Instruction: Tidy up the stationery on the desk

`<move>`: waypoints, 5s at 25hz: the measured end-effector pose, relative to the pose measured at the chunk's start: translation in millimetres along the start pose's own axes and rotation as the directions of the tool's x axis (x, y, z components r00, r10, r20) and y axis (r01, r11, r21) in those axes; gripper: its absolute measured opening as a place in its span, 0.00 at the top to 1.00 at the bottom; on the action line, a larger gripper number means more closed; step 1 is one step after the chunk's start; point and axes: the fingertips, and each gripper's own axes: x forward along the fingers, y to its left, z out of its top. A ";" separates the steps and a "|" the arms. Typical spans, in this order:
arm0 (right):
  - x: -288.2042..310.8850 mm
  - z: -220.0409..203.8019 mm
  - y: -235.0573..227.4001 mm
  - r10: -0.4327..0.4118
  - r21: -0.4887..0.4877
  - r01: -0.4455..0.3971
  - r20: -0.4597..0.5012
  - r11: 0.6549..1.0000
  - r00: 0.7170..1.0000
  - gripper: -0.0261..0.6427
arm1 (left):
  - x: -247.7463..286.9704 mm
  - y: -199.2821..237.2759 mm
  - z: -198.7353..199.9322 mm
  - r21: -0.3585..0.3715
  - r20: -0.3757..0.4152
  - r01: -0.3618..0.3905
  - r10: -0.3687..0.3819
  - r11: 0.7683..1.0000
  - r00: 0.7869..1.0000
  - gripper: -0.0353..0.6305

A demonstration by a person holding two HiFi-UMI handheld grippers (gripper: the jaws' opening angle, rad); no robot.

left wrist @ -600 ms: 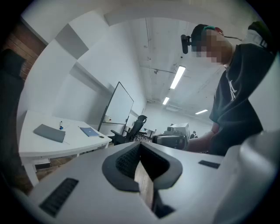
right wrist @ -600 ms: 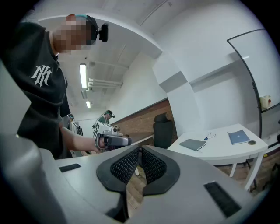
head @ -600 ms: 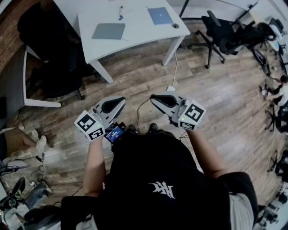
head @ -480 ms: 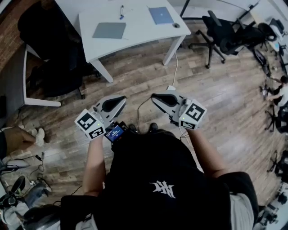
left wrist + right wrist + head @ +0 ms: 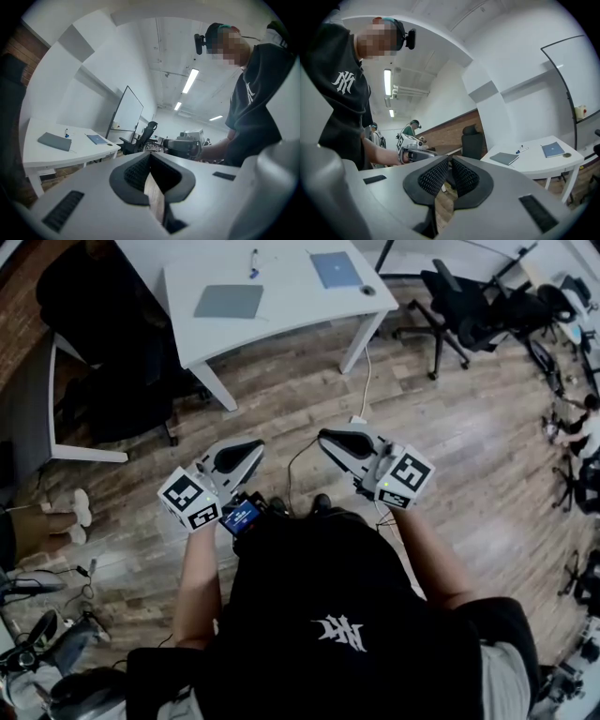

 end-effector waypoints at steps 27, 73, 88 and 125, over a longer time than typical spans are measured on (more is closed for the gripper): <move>75.8 -0.7 8.4 -0.062 -0.032 0.062 -0.006 0.998 0.998 0.89 | -42.6 59.1 20.2 0.028 0.012 0.073 -0.073 0.997 0.997 0.94; 38.5 76.1 -349.7 -0.034 0.004 0.034 0.059 0.999 0.998 0.89 | 257.9 233.4 100.8 -0.105 -0.027 -0.026 0.023 0.994 0.999 0.94; 73.0 78.1 -454.5 -0.059 0.007 0.060 -0.059 0.998 0.996 0.89 | 318.0 331.6 109.5 -0.130 -0.033 -0.022 0.018 0.991 0.999 0.94; 88.8 -18.1 -704.4 -0.007 0.295 0.161 -0.461 0.942 0.887 0.68 | 450.0 497.6 34.7 -0.431 -0.217 -0.247 0.166 0.868 0.962 0.78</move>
